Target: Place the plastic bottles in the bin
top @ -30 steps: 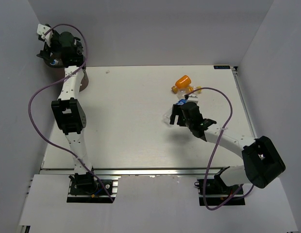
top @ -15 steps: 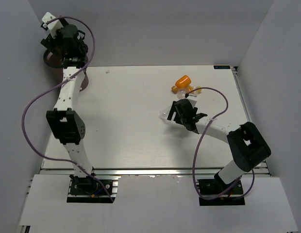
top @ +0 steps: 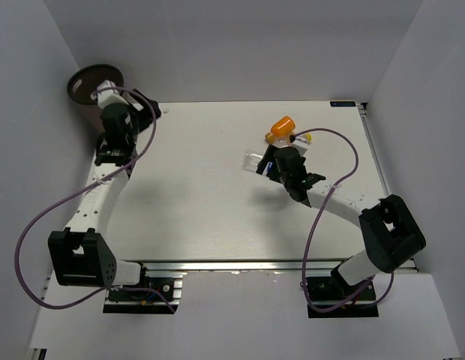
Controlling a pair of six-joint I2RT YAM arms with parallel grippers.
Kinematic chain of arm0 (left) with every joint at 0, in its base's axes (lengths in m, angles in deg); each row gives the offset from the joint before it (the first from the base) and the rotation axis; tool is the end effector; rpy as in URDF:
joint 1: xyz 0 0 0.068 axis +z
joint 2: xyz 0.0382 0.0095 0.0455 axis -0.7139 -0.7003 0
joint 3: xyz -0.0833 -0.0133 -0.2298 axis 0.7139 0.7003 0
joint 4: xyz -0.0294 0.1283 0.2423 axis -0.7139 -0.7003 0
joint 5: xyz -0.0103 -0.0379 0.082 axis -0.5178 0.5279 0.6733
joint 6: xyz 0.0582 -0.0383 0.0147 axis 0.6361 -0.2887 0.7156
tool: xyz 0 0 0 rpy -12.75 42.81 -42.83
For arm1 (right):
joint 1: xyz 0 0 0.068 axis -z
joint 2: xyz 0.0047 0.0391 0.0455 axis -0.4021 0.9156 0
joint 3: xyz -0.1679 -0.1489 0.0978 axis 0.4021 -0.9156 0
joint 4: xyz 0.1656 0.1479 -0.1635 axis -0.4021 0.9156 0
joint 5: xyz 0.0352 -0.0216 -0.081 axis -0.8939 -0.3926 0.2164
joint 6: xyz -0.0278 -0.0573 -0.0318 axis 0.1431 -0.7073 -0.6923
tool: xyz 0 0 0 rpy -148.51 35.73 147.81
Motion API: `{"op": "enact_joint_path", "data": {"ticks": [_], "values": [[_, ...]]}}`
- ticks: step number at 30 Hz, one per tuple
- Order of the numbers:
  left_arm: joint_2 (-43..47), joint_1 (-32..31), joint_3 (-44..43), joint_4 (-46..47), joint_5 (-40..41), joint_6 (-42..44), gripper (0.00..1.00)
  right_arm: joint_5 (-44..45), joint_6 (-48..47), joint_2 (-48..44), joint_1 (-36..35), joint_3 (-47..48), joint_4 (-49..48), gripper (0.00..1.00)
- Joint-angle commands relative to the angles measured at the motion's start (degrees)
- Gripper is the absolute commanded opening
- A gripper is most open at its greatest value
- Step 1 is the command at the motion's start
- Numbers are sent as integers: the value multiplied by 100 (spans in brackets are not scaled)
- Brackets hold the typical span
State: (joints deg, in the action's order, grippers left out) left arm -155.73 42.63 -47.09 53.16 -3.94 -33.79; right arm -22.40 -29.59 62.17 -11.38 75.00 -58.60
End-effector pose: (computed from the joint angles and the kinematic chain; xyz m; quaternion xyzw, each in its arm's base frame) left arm 0.3659 -0.0078 0.3541 -0.2457 0.7116 -0.1282 0.6457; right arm 0.3064 0.1879 0.1694 0.1461 0.8468 0.1676 0.4832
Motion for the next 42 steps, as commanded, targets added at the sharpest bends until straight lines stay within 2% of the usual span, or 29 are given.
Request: {"op": "enact_joint_path", "data": {"ticks": [1, 3, 4, 5, 7, 9, 10, 14, 22, 24, 26, 27, 29, 31, 33, 37, 42], "values": [[168, -86, 782, 58, -1057, -352, 98, 384, -478, -107, 20, 221, -387, 89], [212, -86, 1002, 58, -1248, -265, 98, -131, -2411, -81, 20, 406, -851, 89], [213, -86, 1081, 40, -1276, -142, 98, -900, -3273, 50, 20, 625, -792, 89], [195, -86, 1169, -3, -1303, -80, 98, -1273, -4708, 156, 20, 931, 105, 89], [134, -86, 1222, -48, -1408, 35, 98, -1880, -5703, 471, 55, 1503, 971, 89], [99, -86, 1310, -65, -1487, 35, 98, -2329, -6450, 596, 273, 1619, 1578, 89], [64, -86, 1328, -74, -1540, 52, 98, -2740, -6506, 718, 370, 1750, 1764, 89], [-59, -86, 1363, -127, -1628, 79, 98, -3035, -6306, 1000, 915, 1840, 2127, 89], [-227, -86, 1346, -136, -1725, 44, 98, -1859, -5831, 1728, 1031, 1541, 1546, 89], [-236, -86, 1363, -144, -1716, 35, 98, -1892, -5760, 1888, 1031, 1594, 1547, 89], [-236, -77, 1363, -101, -1725, 9, 98, -2059, -5672, 2011, 1031, 1541, 1398, 82], [-236, -86, 1372, -83, -1855, -18, 98, -2103, -5602, 2011, 1031, 1515, 1380, 72], [-262, -86, 1416, 57, -2101, -97, 98, -2182, -5505, 1907, 1031, 1471, 1345, 63], [-332, -199, 1495, 512, -2435, -290, 98, -2489, -5435, 1591, 1013, 1295, 1205, 49], [-402, -419, 1548, 672, -2341, -352, 98, -3109, -5400, 1275, 987, 1216, 1160, 41], [-980, -1279, 1337, 944, -2251, -439, 98, -3720, -5382, 887, 611, 1119, 1081, 42], [-1615, -1703, 1074, 1595, -2507, -1142, 98, -4692, -5198, 755, 301, 1338, 1169, 43]]}}
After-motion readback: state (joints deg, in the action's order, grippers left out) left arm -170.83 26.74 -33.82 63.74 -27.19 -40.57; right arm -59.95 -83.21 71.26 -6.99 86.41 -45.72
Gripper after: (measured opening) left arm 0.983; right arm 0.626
